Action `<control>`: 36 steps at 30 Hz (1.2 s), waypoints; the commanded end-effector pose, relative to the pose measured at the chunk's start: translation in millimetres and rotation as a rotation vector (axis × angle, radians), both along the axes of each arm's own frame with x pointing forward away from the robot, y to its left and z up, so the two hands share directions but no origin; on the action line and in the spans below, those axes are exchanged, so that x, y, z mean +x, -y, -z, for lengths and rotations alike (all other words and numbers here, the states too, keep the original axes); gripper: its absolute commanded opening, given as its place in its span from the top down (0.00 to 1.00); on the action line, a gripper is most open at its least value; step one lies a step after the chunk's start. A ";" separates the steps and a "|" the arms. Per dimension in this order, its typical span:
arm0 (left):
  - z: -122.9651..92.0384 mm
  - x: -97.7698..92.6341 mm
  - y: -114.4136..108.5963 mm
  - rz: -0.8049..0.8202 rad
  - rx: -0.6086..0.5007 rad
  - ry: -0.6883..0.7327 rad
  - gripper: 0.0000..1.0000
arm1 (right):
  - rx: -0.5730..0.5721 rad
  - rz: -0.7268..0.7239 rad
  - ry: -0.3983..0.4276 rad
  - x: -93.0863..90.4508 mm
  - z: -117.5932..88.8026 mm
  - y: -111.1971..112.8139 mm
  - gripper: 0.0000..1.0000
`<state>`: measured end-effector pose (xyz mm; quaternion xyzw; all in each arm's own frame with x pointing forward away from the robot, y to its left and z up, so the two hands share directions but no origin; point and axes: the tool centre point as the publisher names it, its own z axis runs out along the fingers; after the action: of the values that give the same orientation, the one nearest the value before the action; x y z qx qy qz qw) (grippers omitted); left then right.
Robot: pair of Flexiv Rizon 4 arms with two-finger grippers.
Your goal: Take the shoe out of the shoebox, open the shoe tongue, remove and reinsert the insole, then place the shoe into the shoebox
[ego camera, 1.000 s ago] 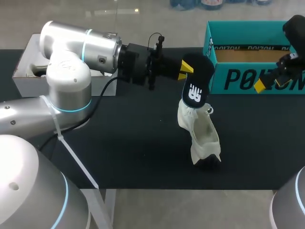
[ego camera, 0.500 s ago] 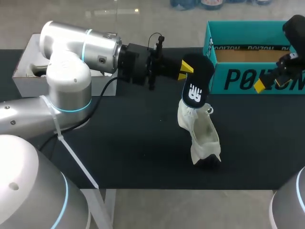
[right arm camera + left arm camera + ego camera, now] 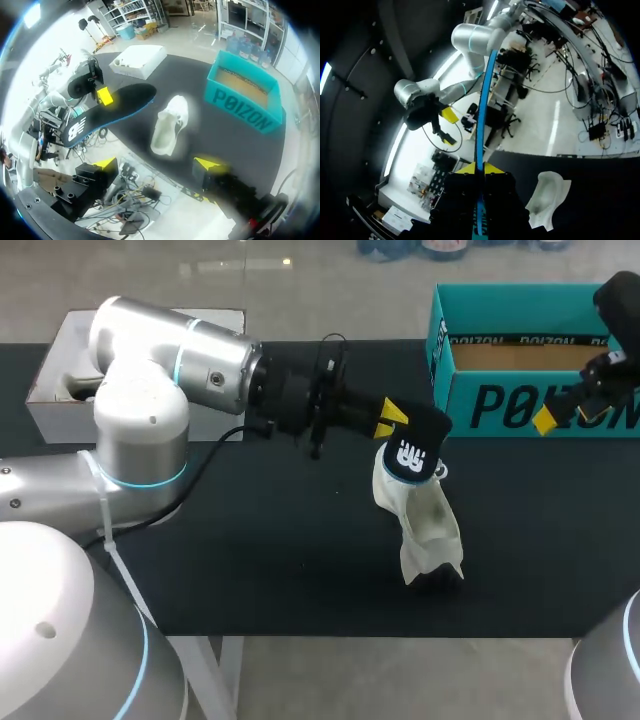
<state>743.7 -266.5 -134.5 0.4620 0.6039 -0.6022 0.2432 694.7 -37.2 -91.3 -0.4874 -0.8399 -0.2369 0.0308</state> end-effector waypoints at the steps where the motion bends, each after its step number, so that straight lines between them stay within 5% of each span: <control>1: 6.5 -22.0 -10.9 -0.018 0.007 -0.066 1.00 | -0.003 -0.001 -0.006 3.2 0.0 -1.1 0.00; 15: 23.2 -68.5 -23.5 -0.064 -0.041 -0.216 1.00 | -0.003 -0.001 -0.006 3.2 0.0 -1.1 0.00; 36: 92.4 -33.7 6.7 0.084 -0.018 -0.146 1.00 | -0.003 -0.001 -0.006 3.2 0.0 -1.1 0.00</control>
<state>696.4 -258.6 -217.5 0.4307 0.6049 -0.6410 0.1941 695.3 -37.3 -91.7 -0.4871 -0.8400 -0.2371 0.0309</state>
